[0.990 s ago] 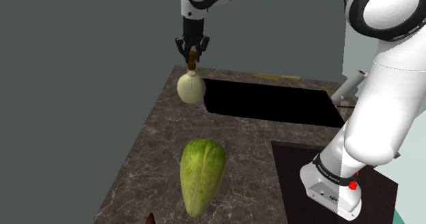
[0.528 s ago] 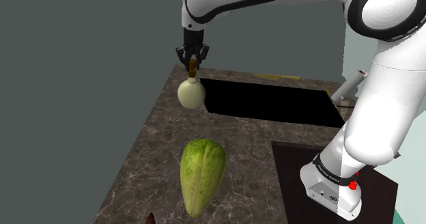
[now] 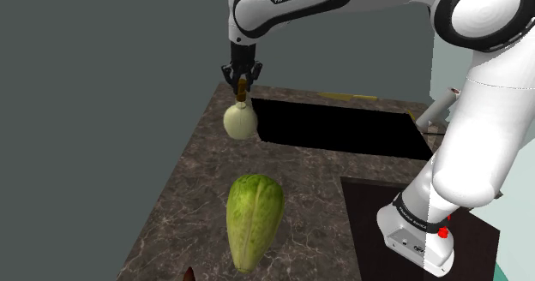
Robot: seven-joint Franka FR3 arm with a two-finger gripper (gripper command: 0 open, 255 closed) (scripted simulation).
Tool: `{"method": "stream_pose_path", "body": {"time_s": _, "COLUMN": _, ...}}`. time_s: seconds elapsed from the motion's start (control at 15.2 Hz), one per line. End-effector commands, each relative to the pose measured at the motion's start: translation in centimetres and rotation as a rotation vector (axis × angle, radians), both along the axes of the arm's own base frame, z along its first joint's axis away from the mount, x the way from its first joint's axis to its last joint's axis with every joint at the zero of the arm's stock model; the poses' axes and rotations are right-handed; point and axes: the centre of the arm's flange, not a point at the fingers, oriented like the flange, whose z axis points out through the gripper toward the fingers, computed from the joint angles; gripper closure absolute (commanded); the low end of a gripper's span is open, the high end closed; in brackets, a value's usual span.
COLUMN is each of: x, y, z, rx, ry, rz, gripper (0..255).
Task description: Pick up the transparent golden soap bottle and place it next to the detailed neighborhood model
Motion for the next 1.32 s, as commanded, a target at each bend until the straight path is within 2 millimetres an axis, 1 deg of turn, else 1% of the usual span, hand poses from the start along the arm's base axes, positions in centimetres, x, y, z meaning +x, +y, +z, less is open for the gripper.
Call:
{"method": "stream_pose_path", "body": {"time_s": 0.0, "x": 0.0, "y": 0.0, "z": 0.0, "rx": 0.000, "ry": -0.001, "rz": 0.000, "gripper": 255}}
{"method": "stream_pose_path", "body": {"time_s": 0.07, "x": 0.0, "y": 0.0, "z": 0.0, "rx": 0.000, "ry": -0.001, "rz": 0.000, "gripper": 255}}
{"method": "stream_pose_path", "body": {"time_s": 0.13, "x": 0.0, "y": 0.0, "z": 0.0, "rx": 0.000, "ry": -0.001, "rz": 0.000, "gripper": 0}}
{"method": "stream_pose_path", "body": {"time_s": 0.46, "x": 0.0, "y": 0.0, "z": 0.0, "rx": 0.000, "ry": -0.001, "rz": 0.000, "gripper": 0}}
{"method": "stream_pose_path", "body": {"time_s": 0.66, "x": -0.1, "y": -0.2, "z": 4.0, "rx": 0.000, "ry": -0.001, "rz": 0.000, "gripper": 0}}
{"method": "stream_pose_path", "body": {"time_s": 0.73, "x": -0.1, "y": -0.2, "z": 5.0, "rx": 0.000, "ry": -0.001, "rz": 0.000, "gripper": 0}}
{"method": "stream_pose_path", "body": {"time_s": 1.25, "x": -0.1, "y": -0.2, "z": 5.0, "rx": 0.000, "ry": -0.001, "rz": 0.000, "gripper": 0}}
